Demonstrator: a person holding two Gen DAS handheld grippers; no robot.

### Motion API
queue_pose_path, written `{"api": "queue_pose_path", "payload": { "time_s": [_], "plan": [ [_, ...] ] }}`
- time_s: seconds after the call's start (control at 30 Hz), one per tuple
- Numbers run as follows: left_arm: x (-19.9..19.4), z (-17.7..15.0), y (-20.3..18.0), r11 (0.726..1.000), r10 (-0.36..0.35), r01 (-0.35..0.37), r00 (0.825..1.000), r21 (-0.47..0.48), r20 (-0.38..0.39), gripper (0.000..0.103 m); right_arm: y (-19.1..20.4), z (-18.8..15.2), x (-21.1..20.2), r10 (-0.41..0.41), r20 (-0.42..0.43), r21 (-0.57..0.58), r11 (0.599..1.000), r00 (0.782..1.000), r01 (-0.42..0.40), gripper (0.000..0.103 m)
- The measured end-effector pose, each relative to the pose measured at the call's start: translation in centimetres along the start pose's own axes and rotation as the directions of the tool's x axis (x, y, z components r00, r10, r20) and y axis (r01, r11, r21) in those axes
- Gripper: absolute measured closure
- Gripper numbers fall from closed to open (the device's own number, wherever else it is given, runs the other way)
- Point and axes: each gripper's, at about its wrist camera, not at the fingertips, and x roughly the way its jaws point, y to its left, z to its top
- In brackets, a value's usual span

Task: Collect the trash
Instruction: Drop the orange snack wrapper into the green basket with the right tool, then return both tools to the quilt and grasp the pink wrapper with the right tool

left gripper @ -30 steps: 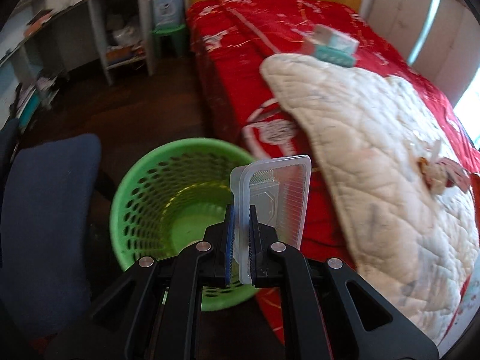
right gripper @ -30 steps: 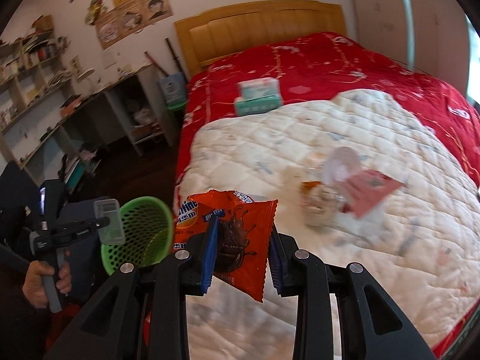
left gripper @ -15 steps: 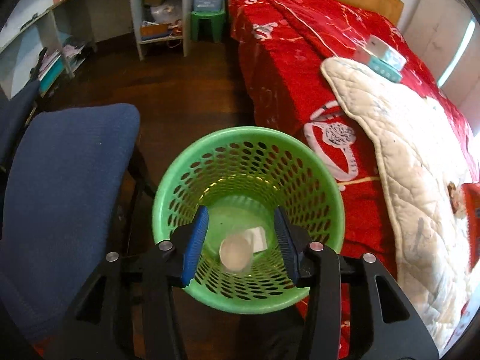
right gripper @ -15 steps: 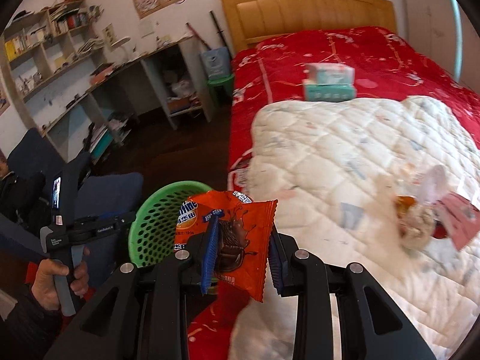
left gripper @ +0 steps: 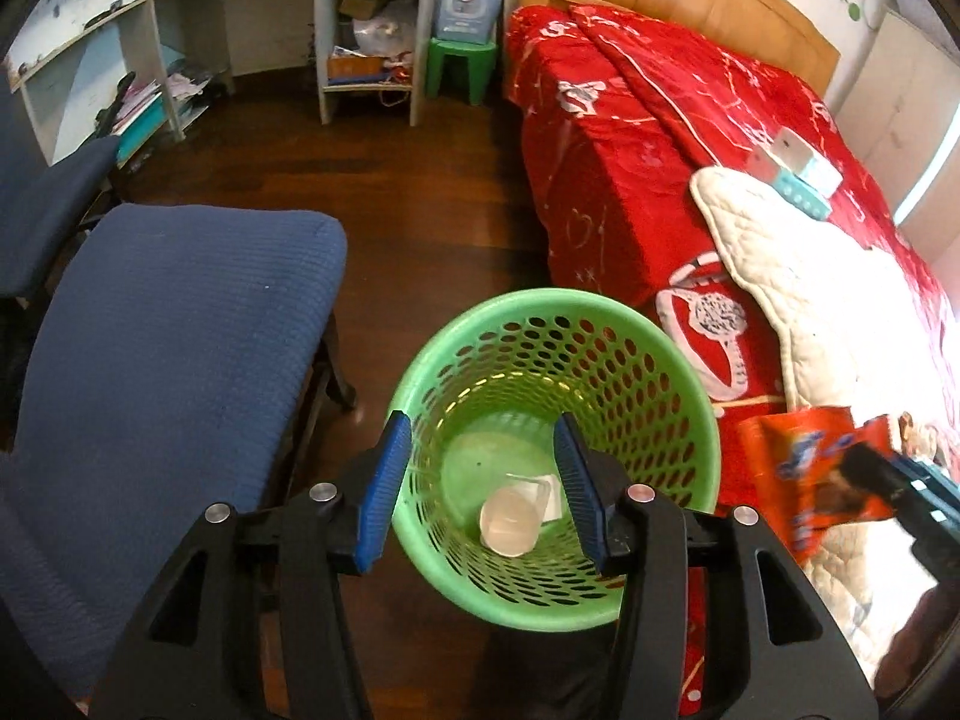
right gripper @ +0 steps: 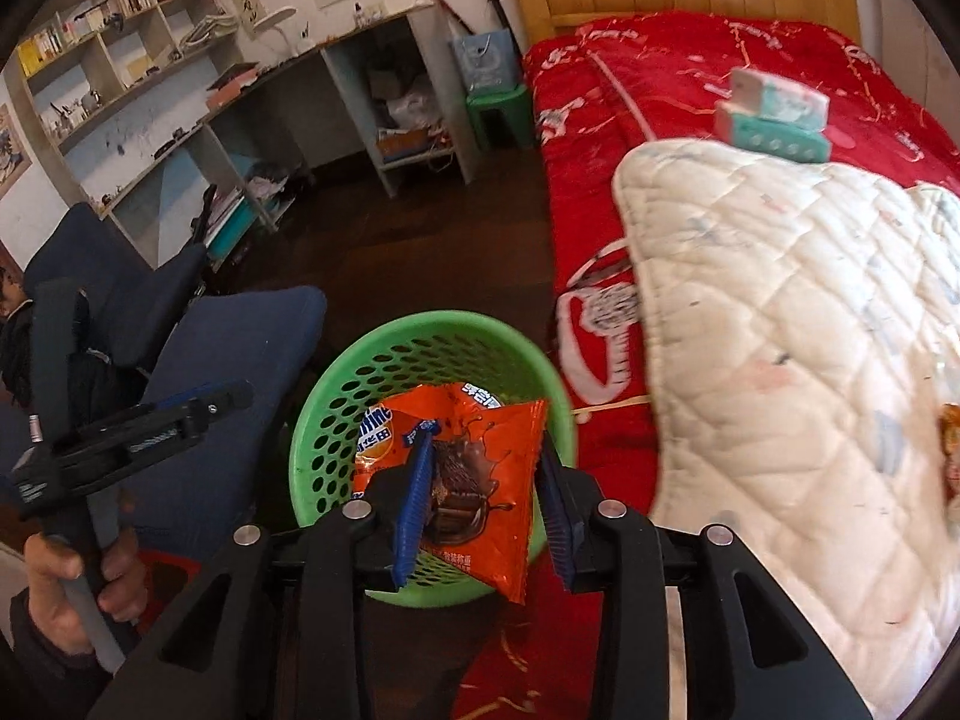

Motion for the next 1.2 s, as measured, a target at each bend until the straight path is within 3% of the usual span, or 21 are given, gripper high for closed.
{"api": "queue_pose_path", "payload": {
  "time_s": [0.1, 0.2, 0.37, 0.6, 0.7, 0.87, 1.03, 1.2],
  "plan": [
    [0.0, 0.1, 0.4, 1.000, -0.003, 0.003, 1.000, -0.012, 0.002, 0.053, 0.6, 0.0, 1.4, 0.004, -0.015, 0.002, 1.000, 1.000, -0.004, 0.062],
    [0.0, 0.2, 0.2, 1.000, -0.006, 0.006, 1.000, -0.009, 0.003, 0.053, 1.0, -0.2, 2.1, 0.014, -0.020, 0.012, 1.000, 1.000, -0.014, 0.047],
    [-0.1, 0.1, -0.5, 1.000, -0.010, 0.010, 1.000, 0.000, 0.004, 0.050, 0.5, -0.4, 1.7, 0.014, -0.011, 0.026, 1.000, 1.000, -0.013, 0.044],
    [-0.3, -0.1, -2.6, 0.999, -0.034, 0.034, 0.999, 0.031, 0.002, 0.049, -3.0, -0.5, -2.8, -0.067, 0.067, 0.031, 0.997, 0.996, 0.065, 0.020],
    [-0.5, -0.3, -4.0, 0.998, -0.046, 0.046, 0.999, 0.050, 0.001, 0.047, -5.2, -0.5, -4.9, -0.108, 0.099, 0.057, 0.993, 0.989, 0.103, 0.017],
    [-0.8, -0.3, -6.7, 0.994, -0.069, 0.069, 0.998, 0.087, 0.002, 0.046, -10.6, -0.7, -8.8, -0.223, 0.139, 0.135, 0.969, 0.965, 0.205, 0.015],
    [-1.1, -0.5, -9.8, 0.987, -0.097, 0.096, 0.995, 0.132, -0.001, 0.045, -16.3, -0.8, -13.1, -0.356, 0.167, 0.212, 0.924, 0.920, 0.319, 0.011],
    [-1.2, -0.8, -13.1, 0.976, -0.125, 0.124, 0.992, 0.179, -0.009, 0.044, -21.3, -1.0, -15.7, -0.440, 0.131, 0.208, 0.888, 0.888, 0.409, 0.010]
  ]
}}
